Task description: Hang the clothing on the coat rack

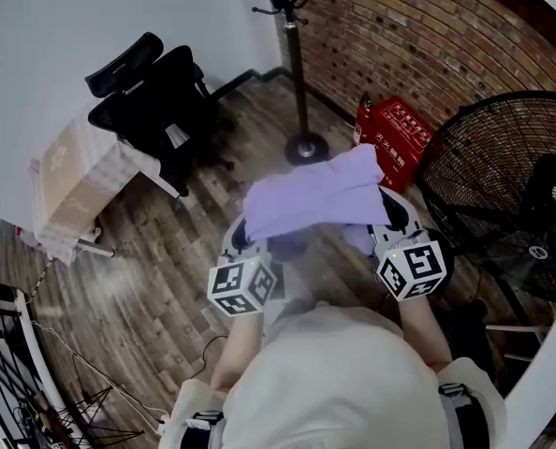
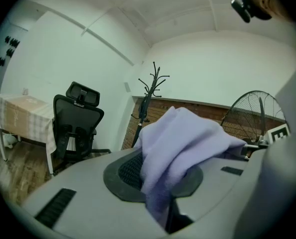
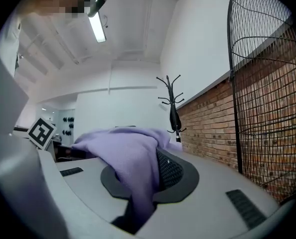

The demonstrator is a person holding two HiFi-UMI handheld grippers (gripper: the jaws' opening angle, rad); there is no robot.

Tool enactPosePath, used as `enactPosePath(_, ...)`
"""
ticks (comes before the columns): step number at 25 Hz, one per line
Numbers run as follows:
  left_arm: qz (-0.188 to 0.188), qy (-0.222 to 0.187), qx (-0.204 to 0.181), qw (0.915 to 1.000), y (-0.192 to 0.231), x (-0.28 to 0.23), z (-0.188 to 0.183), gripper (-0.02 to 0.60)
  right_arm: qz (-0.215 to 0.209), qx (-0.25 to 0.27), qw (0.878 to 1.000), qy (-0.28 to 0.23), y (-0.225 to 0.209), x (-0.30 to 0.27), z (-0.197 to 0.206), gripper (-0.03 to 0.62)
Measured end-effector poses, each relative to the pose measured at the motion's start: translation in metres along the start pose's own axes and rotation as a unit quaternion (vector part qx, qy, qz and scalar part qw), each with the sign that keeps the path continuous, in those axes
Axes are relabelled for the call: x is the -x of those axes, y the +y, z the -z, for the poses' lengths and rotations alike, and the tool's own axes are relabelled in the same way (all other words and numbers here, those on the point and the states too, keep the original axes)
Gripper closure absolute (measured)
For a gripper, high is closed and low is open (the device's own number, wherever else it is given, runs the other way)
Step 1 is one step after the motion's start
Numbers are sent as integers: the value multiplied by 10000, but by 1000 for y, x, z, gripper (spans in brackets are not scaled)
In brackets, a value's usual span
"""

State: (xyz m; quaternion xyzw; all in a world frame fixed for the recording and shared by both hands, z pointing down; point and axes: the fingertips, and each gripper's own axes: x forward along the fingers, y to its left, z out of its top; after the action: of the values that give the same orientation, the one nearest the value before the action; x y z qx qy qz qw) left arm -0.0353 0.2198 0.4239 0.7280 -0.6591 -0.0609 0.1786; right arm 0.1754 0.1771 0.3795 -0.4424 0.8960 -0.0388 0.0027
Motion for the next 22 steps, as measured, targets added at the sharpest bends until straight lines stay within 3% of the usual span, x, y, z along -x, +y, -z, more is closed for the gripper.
enactPosePath(22,11,6,251,9997,6,-26,0,526,-124,-99,9997,160,-13,-21,10,549)
